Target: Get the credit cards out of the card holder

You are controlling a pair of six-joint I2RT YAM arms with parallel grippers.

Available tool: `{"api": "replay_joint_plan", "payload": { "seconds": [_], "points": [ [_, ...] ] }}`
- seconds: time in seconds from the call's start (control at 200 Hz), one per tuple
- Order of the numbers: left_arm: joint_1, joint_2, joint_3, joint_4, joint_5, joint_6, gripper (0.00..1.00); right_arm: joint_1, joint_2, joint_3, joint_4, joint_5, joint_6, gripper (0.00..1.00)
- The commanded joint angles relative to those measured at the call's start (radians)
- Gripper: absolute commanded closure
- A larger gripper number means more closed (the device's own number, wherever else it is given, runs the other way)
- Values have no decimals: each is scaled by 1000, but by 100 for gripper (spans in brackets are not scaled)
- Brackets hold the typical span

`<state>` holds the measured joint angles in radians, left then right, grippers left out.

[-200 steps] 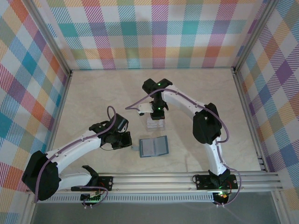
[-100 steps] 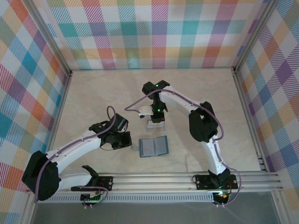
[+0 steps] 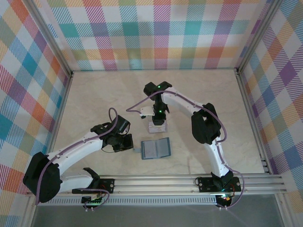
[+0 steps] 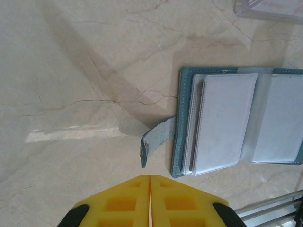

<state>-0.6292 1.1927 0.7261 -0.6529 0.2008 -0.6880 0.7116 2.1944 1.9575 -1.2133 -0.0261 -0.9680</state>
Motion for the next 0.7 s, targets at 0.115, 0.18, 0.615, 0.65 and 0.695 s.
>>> {"api": "replay_joint_plan", "payload": {
  "seconds": [0.115, 0.18, 0.615, 0.65, 0.695],
  "points": [
    [16, 38, 50, -1, 40, 18, 91, -1, -129, -41, 59, -4, 68, 70],
    [14, 53, 66, -1, 38, 20, 91, 2, -165, -75, 97, -29, 107, 70],
    [4, 194, 134, 69, 82, 40, 93, 9, -408, -368, 407, -84, 687, 65],
    [3, 201, 135, 75, 86, 40, 93, 11, -430, -399, 435, -85, 744, 65],
    [1, 219, 137, 82, 92, 39, 93, 11, -458, -439, 474, -89, 820, 64]
  ]
}}
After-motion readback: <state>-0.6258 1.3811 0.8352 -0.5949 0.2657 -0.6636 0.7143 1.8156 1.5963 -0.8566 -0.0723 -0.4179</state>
